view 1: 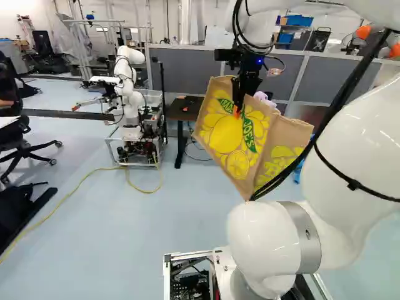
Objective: Pick up the bag on the ground and place it on the table
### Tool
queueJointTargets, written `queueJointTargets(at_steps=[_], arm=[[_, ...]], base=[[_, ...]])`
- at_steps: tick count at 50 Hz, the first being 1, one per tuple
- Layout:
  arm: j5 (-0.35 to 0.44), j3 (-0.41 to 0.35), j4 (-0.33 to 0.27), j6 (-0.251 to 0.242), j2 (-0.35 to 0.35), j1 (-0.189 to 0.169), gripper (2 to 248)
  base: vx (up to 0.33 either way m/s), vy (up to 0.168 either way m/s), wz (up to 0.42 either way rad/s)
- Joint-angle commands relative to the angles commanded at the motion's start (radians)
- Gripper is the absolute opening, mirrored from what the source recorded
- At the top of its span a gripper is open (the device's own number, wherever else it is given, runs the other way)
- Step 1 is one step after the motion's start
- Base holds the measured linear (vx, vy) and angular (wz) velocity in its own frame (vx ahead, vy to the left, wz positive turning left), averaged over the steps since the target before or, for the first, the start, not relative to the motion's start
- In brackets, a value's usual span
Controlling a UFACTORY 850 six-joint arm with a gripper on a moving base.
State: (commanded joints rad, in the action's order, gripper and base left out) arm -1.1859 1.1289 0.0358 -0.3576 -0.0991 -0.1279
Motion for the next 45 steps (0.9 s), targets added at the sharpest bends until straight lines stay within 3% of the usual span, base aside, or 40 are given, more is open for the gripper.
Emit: queueJointTargets(at_steps=[45], arm=[[0.000, 0.000, 0.000, 0.000, 0.000, 0.000, 22]], base=[[0.233, -0.010, -0.046]])
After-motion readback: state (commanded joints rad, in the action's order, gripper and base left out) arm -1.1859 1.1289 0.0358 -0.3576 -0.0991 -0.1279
